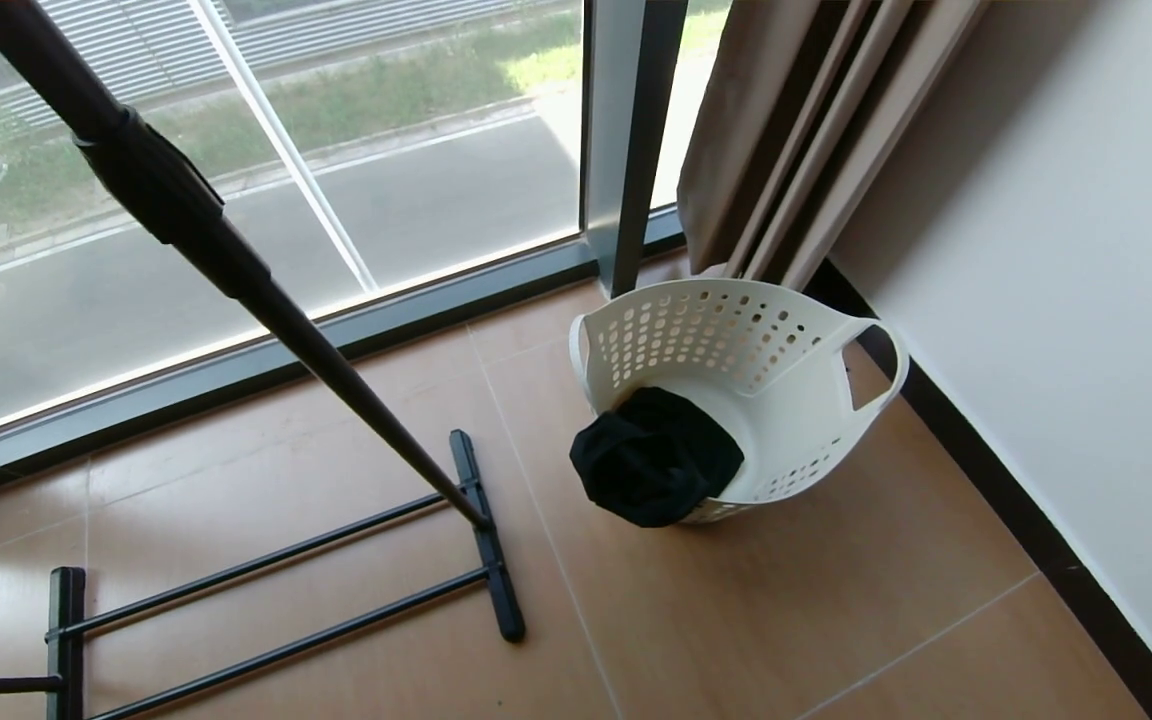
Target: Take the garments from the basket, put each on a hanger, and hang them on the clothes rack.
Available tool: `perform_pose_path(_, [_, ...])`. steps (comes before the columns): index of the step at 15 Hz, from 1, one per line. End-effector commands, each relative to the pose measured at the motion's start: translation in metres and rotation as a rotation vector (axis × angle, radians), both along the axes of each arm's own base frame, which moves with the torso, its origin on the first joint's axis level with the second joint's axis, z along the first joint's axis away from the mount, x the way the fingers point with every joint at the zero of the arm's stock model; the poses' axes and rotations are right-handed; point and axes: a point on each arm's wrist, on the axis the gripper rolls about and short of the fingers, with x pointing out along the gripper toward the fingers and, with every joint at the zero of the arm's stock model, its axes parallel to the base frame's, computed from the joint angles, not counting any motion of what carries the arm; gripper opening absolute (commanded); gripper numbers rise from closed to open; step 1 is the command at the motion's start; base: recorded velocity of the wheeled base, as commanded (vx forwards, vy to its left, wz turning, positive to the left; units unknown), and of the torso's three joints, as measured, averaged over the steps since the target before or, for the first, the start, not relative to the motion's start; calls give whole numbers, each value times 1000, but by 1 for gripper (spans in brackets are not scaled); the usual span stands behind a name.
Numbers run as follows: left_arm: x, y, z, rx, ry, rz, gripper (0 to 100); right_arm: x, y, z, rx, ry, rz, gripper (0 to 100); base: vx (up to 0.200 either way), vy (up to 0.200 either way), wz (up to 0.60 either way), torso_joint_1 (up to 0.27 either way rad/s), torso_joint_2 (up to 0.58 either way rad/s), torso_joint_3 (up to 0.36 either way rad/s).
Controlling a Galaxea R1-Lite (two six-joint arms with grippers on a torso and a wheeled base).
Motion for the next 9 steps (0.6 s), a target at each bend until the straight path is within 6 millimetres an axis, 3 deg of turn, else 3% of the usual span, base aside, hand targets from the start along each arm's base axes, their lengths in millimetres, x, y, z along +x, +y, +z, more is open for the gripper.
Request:
perform_pose_path(1, [0, 0, 0, 0, 1, 1, 100, 0, 0, 0, -1, 1, 1, 100, 0, 0, 0, 2, 7, -203])
perform_pose_path(9, [0, 0, 0, 0, 1, 0, 100, 0, 0, 0, 1, 1, 1, 100, 0, 0, 0, 2, 3, -196])
